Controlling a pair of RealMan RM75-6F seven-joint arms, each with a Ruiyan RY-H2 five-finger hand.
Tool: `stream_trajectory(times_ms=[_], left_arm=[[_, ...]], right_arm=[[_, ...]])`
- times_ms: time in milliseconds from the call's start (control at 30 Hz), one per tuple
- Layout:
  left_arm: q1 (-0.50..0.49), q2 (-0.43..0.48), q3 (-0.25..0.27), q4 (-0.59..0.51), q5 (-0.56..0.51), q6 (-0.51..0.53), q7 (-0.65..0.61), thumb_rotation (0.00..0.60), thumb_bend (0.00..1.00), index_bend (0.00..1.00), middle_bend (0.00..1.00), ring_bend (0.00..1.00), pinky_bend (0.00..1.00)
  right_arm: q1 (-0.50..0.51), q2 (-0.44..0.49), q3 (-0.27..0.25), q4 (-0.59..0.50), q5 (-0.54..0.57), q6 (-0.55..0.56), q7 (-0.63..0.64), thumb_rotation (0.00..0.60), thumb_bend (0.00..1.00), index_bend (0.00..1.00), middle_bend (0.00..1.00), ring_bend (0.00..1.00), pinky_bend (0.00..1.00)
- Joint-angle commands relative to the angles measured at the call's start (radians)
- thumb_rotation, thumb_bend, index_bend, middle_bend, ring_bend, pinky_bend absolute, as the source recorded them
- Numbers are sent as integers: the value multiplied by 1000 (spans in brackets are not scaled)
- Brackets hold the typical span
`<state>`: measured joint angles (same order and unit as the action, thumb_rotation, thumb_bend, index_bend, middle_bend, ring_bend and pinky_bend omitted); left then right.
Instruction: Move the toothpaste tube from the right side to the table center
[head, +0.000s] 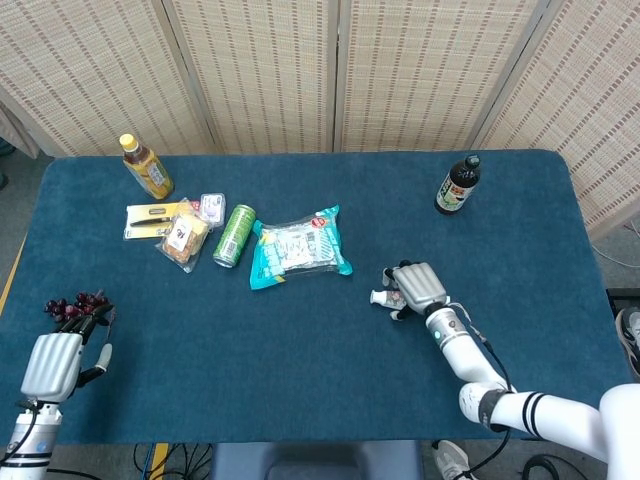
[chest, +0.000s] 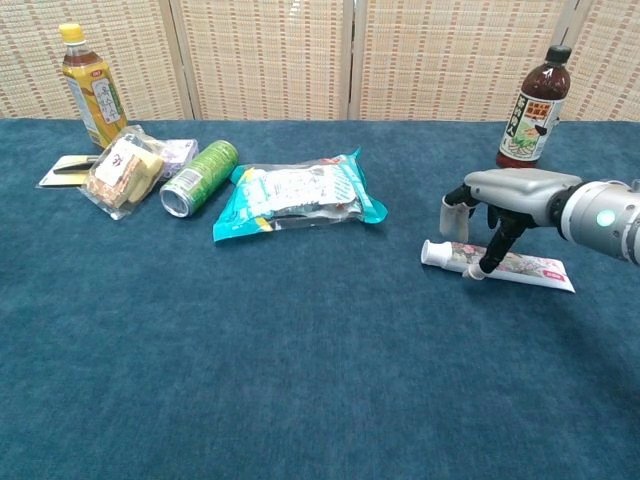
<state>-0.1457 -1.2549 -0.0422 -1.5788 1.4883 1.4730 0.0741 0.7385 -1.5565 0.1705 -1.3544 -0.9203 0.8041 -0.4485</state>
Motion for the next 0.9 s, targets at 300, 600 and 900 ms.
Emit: stream_trajectory(times_ms=[300,600,900], left_arm=[[6,-5,-3,4,-4,4,-2,600,395,189,358,335,389],[9,-7,-6,9,-6,4,-7,600,394,189,357,335,388],[11,-14,-7,18,-6,4,-13,600,394,189,357,335,389]], right_arm=[[18,-13,-19,32,26,-15,6,600,184,422,451,240,343],[22,1,-28,28,51,-15,10,600,184,445,475,260,343],[34,2,-41,27,79,-22,-1,600,205,477,498,280,343]])
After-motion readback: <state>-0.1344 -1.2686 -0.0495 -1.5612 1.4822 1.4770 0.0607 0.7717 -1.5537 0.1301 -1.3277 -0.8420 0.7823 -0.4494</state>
